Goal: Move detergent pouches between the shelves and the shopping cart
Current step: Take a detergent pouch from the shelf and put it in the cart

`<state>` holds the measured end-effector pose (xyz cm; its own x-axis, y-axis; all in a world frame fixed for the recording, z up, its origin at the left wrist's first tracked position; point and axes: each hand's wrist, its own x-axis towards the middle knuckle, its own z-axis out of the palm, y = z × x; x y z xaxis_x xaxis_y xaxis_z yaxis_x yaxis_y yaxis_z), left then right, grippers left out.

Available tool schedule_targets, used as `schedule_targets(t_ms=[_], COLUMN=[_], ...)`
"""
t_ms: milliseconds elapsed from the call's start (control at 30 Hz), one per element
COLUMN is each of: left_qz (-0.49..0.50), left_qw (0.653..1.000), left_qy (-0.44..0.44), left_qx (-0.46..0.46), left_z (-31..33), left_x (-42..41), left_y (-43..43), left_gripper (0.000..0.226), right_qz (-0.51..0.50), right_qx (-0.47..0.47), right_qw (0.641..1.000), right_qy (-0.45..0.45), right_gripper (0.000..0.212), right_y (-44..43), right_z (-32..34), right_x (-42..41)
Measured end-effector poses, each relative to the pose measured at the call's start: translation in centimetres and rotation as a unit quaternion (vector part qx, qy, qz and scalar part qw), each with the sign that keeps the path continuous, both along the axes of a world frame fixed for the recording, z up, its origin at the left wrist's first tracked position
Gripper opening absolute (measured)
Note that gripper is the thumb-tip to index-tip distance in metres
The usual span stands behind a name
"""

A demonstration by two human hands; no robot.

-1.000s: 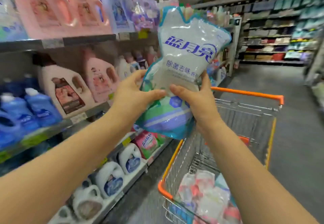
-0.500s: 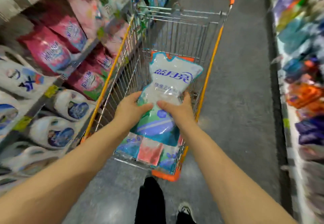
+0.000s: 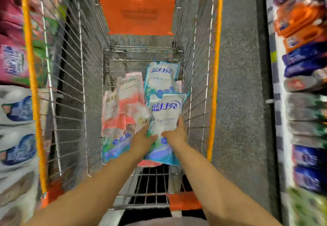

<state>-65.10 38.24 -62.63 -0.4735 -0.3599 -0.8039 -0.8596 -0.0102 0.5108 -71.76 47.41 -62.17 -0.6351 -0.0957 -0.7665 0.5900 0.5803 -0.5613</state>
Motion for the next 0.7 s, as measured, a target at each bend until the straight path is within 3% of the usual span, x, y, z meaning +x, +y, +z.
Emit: schedule_targets(t_ms=[67, 200, 333, 467, 567, 700], left_qz=[-0.042, -0.111, -0.128, -0.185, -0.218, -0.112], left_qw=[0.999, 0.992, 0.989, 0.978, 0.97, 0.99], left_qy=[-0.024, -0.063, -0.069, -0.088, -0.1, -0.042], left_qx=[0.019, -0.007, -0.015, -0.032, -0.05, -0.072], left_z=[-1.5, -3.5, -3.5, -2.6, -0.8, 2.5], left_x=[0.3, 1.0, 1.3, 1.2, 1.3, 2.6], left_y=[0.7, 2.0, 2.3, 2.2, 2.1, 2.8], left_gripper=[0.078, 0.069, 0.064, 0.059, 0.05, 0.029], right_qz=[0.012, 0.033, 0.069, 0.063, 0.055, 0.1], right_qx=[0.05, 0.103, 0.168, 0.137, 0.116, 0.079], right_qw=[0.999, 0.993, 0.983, 0.988, 0.99, 0.986], right_qy=[0.003, -0.042, -0.006, 0.026, 0.055, 0.104], right_gripper=[0.074, 0.047, 0.056, 0.062, 0.056, 0.057], right_y=[0.4, 0.8, 0.9, 1.4, 2.1, 2.9], right_z=[-1.0, -2.0, -2.1, -1.0, 0.3, 2.7], right_x=[0.3, 1.3, 2.8, 3.3, 3.7, 4.7])
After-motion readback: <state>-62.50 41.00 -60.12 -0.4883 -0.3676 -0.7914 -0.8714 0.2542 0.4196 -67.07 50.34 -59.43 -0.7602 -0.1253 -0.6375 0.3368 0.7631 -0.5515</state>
